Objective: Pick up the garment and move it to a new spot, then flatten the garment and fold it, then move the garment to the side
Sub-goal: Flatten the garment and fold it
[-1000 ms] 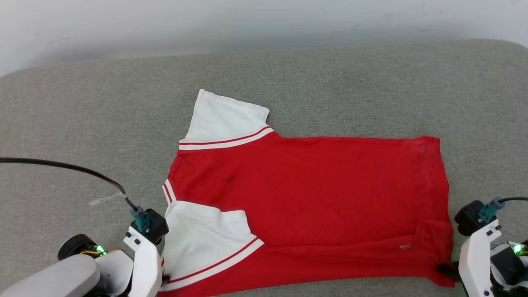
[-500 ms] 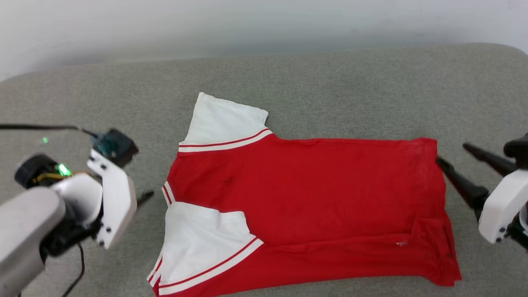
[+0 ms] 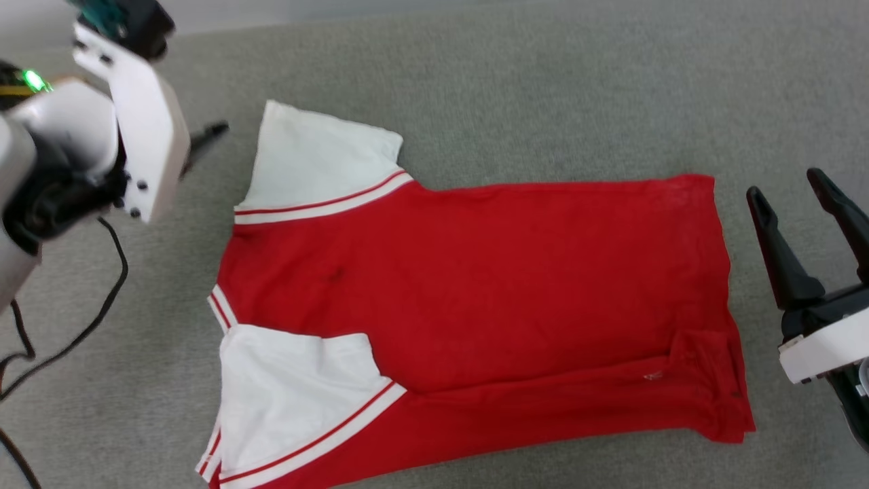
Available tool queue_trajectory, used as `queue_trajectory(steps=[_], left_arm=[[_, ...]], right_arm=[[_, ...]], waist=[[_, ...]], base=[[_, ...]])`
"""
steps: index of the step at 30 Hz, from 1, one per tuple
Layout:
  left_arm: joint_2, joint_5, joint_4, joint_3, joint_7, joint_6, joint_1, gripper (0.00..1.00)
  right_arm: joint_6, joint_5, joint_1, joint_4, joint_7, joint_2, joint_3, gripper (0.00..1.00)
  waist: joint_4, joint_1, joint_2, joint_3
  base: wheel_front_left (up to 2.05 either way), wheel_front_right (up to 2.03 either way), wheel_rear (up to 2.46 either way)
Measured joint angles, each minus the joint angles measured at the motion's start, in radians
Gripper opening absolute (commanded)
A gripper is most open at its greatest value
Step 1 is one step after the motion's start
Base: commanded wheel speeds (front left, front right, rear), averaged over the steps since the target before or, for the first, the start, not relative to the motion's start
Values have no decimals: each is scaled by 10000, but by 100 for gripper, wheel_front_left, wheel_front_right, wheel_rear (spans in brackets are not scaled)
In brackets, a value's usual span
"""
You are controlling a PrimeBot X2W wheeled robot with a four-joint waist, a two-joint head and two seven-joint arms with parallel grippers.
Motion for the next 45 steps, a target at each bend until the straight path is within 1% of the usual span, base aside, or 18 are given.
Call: queue_trajectory(steps=[4, 10, 14, 21, 27, 28, 29, 33, 36, 39, 40, 42, 45], left_arm=[[-395, -462, 646, 211, 918, -27, -902, 100], [-756, -909, 1434, 328, 2416, 10, -2145, 100], [-894, -859, 1875, 188, 3206, 100, -2706, 100], [-980, -462, 2568, -263, 3871, 176, -3001, 100], [-928, -466, 2717, -382, 3983, -56, -3000, 100], [-928, -466, 2727, -414, 3983, -88, -2996, 47], [-930, -462, 2732, -445, 3983, -132, -2997, 0], [-1011, -343, 2734, -633, 3877, -280, -2982, 0], [-1097, -140, 2686, -830, 3687, -428, -2948, 0], [-1185, -159, 2573, -943, 3432, -531, -2863, 0], [-1212, -125, 2497, -978, 3319, -543, -2854, 0], [-1296, -146, 2359, -1053, 3164, -589, -2834, 0], [-1411, -171, 2113, -1193, 2936, -619, -2803, 0]], right_arm=[[2, -203, 156, -430, 301, 184, -113, 100], [2, -316, -71, -895, 543, 343, 21, 100], [2, -353, -460, -1078, 573, 355, 150, 100], [2, -351, -918, -1039, 477, 378, 332, 100], [2, -293, -1114, -777, 324, 362, 418, 100], [2, -272, -1171, -736, 309, 353, 420, 100], [2, -272, -1229, -702, 305, 324, 437, 100], [2, -278, -1601, -650, 322, 88, 462, 100], [2, -334, -2039, -727, 800, -468, 525, 100], [2, -173, -2620, -842, 1833, -1223, 842, 100], [2, -6, -2899, -855, 2351, -1530, 993, 100], [4, 449, -3370, -838, 3636, -2228, 1549, 100], [2, 1484, -4142, -671, 5597, -3049, 2359, 100]], waist=[[-230, 0, 0, 609], [-588, 1, 0, 1549], [-827, 1, 0, 2142], [-1187, 1, 0, 2965], [-1315, 0, 0, 3143], [-1316, -1, 0, 3137], [-1319, -1, 0, 3129], [-1309, 0, 0, 2995], [-1236, 0, 0, 2802], [-1090, 0, 0, 2559], [-1029, 0, 0, 2473], [-890, -1, 0, 2313], [-641, -1, 0, 2105]], base=[[0, 0, 0], [0, 0, 0], [0, 0, 0], [0, 0, 0], [0, 0, 0], [0, 0, 0], [0, 0, 0], [0, 0, 0], [0, 0, 0], [0, 0, 0], [0, 0, 0], [0, 0, 0], [0, 0, 0]])
